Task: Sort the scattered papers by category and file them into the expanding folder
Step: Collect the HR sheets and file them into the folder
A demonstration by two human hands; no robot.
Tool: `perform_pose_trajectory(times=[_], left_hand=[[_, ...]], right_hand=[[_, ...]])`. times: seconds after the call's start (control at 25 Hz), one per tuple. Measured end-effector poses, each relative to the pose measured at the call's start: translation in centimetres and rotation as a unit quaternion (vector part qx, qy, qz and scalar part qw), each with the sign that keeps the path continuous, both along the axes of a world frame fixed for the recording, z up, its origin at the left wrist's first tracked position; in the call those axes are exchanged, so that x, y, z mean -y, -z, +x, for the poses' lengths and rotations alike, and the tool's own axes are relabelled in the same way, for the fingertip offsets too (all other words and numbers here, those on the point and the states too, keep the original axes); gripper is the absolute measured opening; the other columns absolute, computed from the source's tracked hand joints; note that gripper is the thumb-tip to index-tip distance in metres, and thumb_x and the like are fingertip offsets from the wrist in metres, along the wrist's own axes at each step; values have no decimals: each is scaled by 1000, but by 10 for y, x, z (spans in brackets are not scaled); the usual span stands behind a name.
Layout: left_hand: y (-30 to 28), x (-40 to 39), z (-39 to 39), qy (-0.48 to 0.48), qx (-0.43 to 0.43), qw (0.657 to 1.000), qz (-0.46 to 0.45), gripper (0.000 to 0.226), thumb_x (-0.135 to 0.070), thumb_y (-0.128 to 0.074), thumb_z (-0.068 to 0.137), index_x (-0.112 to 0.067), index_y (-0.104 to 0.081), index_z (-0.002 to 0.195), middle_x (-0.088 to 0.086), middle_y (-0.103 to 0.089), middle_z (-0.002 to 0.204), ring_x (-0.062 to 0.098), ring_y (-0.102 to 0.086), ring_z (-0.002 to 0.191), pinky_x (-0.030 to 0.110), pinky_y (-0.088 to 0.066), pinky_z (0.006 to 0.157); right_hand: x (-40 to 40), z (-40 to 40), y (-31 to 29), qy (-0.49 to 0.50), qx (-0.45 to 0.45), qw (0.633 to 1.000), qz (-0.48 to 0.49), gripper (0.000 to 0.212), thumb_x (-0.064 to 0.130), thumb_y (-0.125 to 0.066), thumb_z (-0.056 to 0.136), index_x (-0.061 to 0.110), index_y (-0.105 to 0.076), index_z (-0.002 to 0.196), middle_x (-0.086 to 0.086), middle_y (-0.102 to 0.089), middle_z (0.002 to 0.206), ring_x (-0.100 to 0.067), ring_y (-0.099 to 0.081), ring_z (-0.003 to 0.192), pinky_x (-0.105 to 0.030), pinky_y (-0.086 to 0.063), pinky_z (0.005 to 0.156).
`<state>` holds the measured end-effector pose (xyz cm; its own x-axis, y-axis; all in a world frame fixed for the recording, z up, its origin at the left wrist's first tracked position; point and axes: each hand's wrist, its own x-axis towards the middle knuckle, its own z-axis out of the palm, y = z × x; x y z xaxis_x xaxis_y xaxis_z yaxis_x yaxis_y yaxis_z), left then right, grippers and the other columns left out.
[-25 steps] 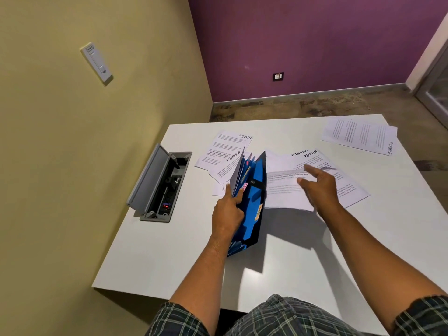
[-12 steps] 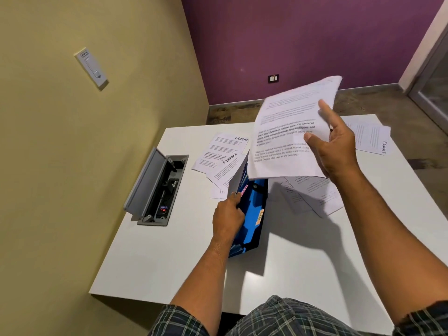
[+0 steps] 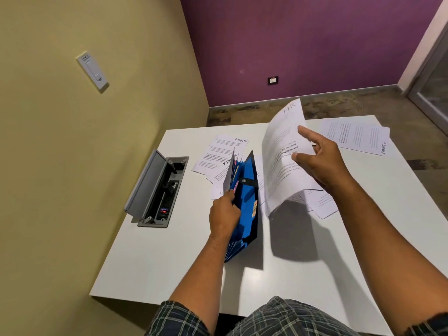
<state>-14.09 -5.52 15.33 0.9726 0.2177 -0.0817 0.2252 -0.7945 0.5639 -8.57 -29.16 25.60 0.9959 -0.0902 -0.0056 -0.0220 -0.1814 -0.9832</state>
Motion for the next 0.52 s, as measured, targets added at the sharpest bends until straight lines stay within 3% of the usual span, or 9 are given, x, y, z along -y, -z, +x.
perform_pose_trajectory(times=[0.08,0.16,0.24,0.32,0.44,0.52], left_hand=[[-1,2,0,-3,-2,1000,-4,42,-4,-49,93,-17,-58,132,8,-69,116,28,-67,99,34,-56,85],[-2,3,1,-8,-3,1000,-15,44,-3,-49,92,-16,-58,133,9,-69,118,27,-66,99,29,-53,81],[-4,4,0,-6,-8,1000,-28,42,-4,-51,93,-14,-59,133,9,-69,118,27,-66,98,27,-51,79],[-4,4,0,5,-9,999,-30,33,-10,-53,94,-14,-61,125,9,-70,113,25,-67,95,28,-54,78],[-4,4,-1,4,1,999,-34,30,-10,-55,94,-14,-63,122,9,-71,111,25,-67,93,26,-52,76],[-7,4,-1,-3,1,999,-45,36,-8,-53,94,-12,-61,129,10,-70,116,26,-66,97,25,-49,77]], right_hand=[[1,0,-4,3,32,999,38,64,9,-71,91,30,-49,147,6,-43,156,-26,-33,148,-43,-46,106],[-1,3,-3,-5,32,998,59,64,9,-72,91,28,-49,147,6,-45,155,-25,-33,148,-48,-44,111],[-5,5,3,-12,-3,999,44,66,3,-71,91,23,-47,149,1,-43,156,-27,-32,148,-37,-50,103],[-9,5,13,-13,-48,998,34,68,-3,-71,88,17,-47,149,-6,-43,156,-28,-37,145,-23,-53,85],[-9,6,29,-9,-94,995,40,72,-8,-71,84,13,-47,149,-9,-47,152,-29,-53,133,-30,-56,89],[-5,6,33,-21,-104,994,6,74,-9,-70,84,13,-46,150,-7,-46,154,-28,-48,138,-33,-55,94]])
